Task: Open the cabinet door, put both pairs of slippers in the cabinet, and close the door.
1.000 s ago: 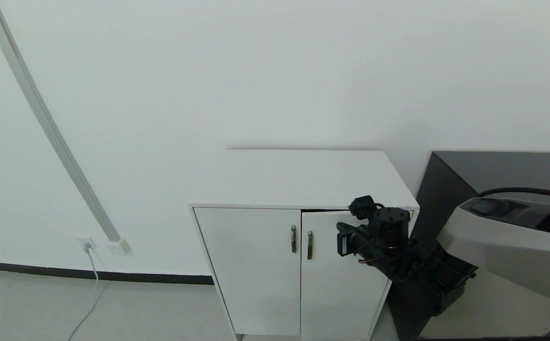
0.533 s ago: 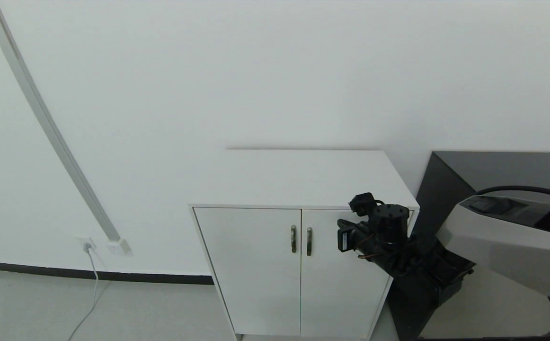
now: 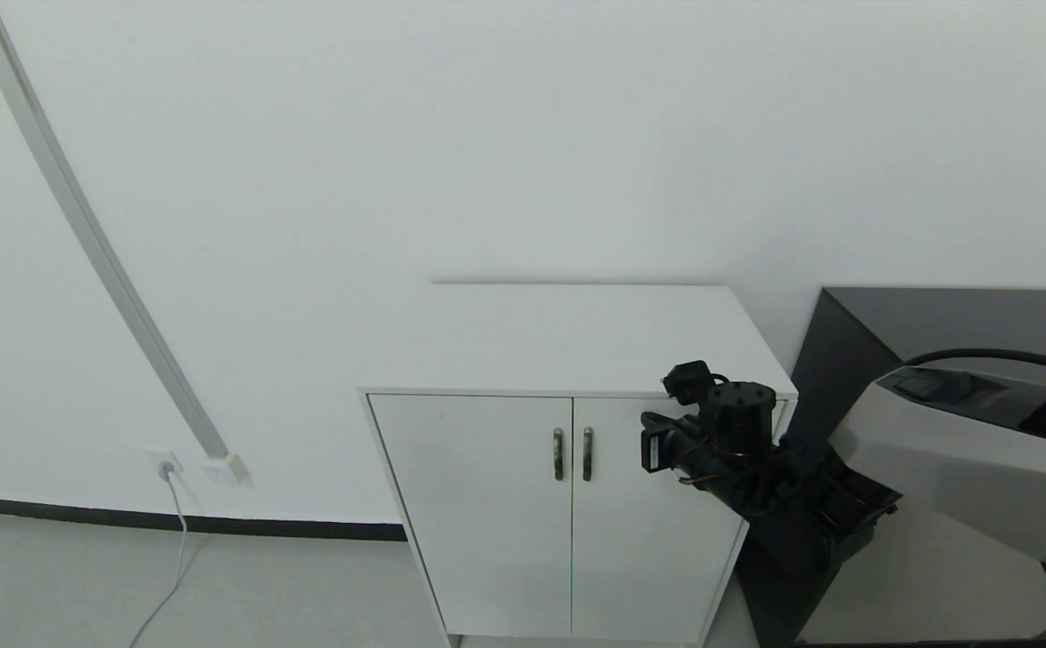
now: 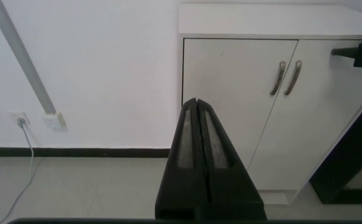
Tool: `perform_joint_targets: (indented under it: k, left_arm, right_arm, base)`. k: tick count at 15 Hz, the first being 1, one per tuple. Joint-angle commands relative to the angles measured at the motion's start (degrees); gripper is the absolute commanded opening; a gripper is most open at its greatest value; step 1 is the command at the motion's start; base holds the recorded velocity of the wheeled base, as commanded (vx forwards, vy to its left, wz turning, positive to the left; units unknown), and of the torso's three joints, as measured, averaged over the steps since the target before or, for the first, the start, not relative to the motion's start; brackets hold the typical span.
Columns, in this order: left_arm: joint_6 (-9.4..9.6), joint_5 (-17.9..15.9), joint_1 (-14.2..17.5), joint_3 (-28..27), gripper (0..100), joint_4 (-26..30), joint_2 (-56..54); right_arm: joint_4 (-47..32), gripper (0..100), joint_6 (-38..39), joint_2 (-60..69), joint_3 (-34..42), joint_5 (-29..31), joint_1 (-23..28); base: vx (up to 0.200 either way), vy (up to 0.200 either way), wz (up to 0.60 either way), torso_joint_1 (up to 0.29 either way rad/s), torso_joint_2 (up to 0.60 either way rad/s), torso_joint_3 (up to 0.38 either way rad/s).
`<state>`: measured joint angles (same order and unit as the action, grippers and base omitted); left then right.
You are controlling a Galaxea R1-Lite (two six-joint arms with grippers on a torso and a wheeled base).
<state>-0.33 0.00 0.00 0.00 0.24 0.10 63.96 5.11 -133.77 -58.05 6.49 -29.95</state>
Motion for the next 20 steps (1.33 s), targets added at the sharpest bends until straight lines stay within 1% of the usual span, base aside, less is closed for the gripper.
perform_joint_targets:
  k: [1, 4, 6, 9, 11, 12, 14, 15, 16, 18, 19, 20]
  left_arm:
    - [-0.02, 0.00, 0.00, 0.00, 0, 0.02, -0.01]
    - [-0.02, 0.00, 0.00, 0.00, 0, 0.02, -0.01]
    - [-0.02, 0.00, 0.00, -0.09, 0, 0.02, -0.01]
    - [-0.02, 0.00, 0.00, 0.00, 0, 0.02, -0.01]
    - [-0.11, 0.00, 0.00, -0.09, 0, 0.02, -0.01]
    - [-0.11, 0.00, 0.00, -0.09, 0, 0.02, -0.01]
    - [-0.11, 0.00, 0.00, -0.09, 0, 0.02, -0.01]
    - [-0.11, 0.00, 0.00, -0.09, 0, 0.02, -0.01]
    - [-0.11, 0.00, 0.00, 0.00, 0, 0.02, -0.01]
    - [-0.11, 0.00, 0.00, 0.00, 0, 0.02, -0.01]
    - [-0.11, 0.00, 0.00, -0.09, 0, 0.02, -0.01]
    - [-0.11, 0.00, 0.00, -0.09, 0, 0.02, -0.01]
  right_arm:
    - [-0.07, 0, -0.01, -0.09, -0.22, 0.02, -0.02]
    - [0.20, 0, 0.08, 0.79, 0.66, 0.02, -0.11]
    - [0.28, 0, 0.08, 3.16, 3.03, 0.02, -0.02]
    - [0.28, 0, -0.01, 14.06, 11.29, 0.19, 0.16]
    - [0.02, 0, -0.45, 22.32, 16.83, 1.16, 2.35]
    - [0.11, 0, -1.15, 26.19, 20.17, 2.13, 4.64]
    - [0.02, 0, -1.50, 33.75, 26.50, 2.39, 10.70]
    - [0.11, 0, -1.50, 35.77, 28.61, 2.39, 12.81]
    - [0.02, 0, -1.50, 40.52, 33.27, 2.30, 18.17]
    - [0.02, 0, -1.59, 45.61, 39.07, 2.04, 24.85]
    - [0.02, 0, -1.68, 47.90, 42.14, 1.78, 27.40]
    - [0.02, 0, -1.77, 48.69, 43.46, 1.78, 28.11]
  base:
    - [0.000, 0.000, 0.00, 0.000, 0.00, 0.000]
    - [0.000, 0.000, 0.00, 0.000, 0.00, 0.000]
    - [0.000, 0.000, 0.00, 0.000, 0.00, 0.000]
    - [0.000, 0.000, 0.00, 0.000, 0.00, 0.000]
    - [0.000, 0.000, 0.00, 0.000, 0.00, 0.000]
    - [0.000, 0.000, 0.00, 0.000, 0.00, 0.000]
    - [0.000, 0.000, 0.00, 0.000, 0.00, 0.000]
    - [0.000, 0.000, 0.00, 0.000, 0.00, 0.000]
    - [0.000, 0.000, 0.00, 0.000, 0.00, 0.000]
    - [0.000, 0.000, 0.00, 0.000, 0.00, 0.000]
    - [0.000, 0.000, 0.00, 0.000, 0.00, 0.000]
    - [0.000, 0.000, 0.00, 0.000, 0.00, 0.000]
